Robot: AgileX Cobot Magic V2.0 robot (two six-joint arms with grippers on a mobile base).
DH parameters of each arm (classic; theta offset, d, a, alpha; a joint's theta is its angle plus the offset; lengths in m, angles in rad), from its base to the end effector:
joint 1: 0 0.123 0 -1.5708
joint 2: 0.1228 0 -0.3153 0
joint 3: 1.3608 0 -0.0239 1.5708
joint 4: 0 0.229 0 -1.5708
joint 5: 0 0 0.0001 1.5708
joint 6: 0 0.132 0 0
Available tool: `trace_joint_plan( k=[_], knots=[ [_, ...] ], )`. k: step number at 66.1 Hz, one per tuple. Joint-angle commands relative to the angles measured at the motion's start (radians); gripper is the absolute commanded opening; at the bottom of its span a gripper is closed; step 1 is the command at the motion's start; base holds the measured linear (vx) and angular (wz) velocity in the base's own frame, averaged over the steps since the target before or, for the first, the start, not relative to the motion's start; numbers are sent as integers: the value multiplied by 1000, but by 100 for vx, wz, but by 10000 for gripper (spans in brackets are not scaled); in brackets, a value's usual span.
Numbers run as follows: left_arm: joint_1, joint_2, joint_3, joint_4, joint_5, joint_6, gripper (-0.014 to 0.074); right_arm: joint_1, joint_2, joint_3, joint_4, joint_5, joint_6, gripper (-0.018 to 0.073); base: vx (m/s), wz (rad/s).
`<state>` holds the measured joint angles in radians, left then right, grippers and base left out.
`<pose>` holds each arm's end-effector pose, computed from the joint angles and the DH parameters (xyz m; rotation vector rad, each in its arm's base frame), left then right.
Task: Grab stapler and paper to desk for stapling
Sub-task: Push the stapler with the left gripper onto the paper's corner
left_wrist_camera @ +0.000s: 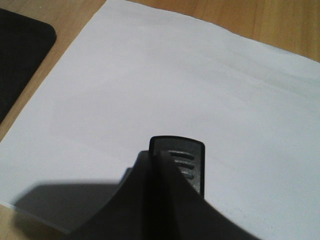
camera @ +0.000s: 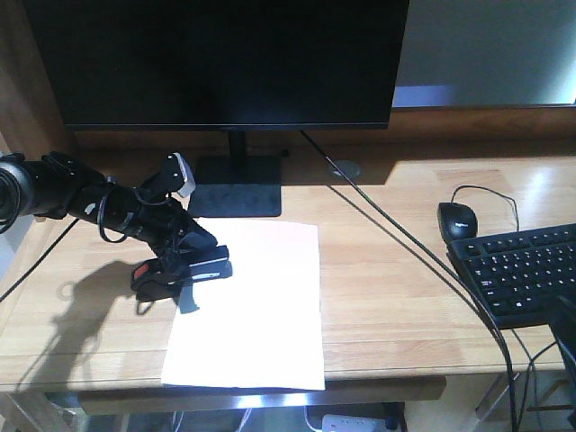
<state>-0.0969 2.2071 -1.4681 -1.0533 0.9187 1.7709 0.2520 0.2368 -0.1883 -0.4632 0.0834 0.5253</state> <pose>0.4348 -0.1339 0.1420 1.3656 2.0187 -0.7112 0.0638 0.0113 0.2619 -0.1228 1.6062 0.2145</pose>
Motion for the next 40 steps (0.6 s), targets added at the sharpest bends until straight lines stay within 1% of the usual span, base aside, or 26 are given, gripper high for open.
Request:
trace_joint_plan(
  k=[1, 11, 18, 22, 31, 40],
  knots=[
    [-16, -15, 9, 99, 82, -17, -7, -3, 6, -26, -3, -65, 0, 560, 0, 0],
    [-16, -15, 9, 99, 89, -21, -7, -3, 6, -26, -3, -65, 0, 560, 0, 0],
    [-16, -15, 9, 101, 90, -54, -7, -3, 6, -26, -3, -65, 0, 560, 0, 0],
    [-16, -15, 9, 119, 91, -70, -7, -3, 6, -26, -3, -65, 0, 560, 0, 0],
    [-15, -41, 9, 168, 115, -74, -7, -3, 6, -26, -3, -65, 0, 560, 0, 0],
    [-5, -113, 9, 193, 91, -176, -7, -3, 6, -26, -3, -65, 0, 560, 0, 0]
  ],
)
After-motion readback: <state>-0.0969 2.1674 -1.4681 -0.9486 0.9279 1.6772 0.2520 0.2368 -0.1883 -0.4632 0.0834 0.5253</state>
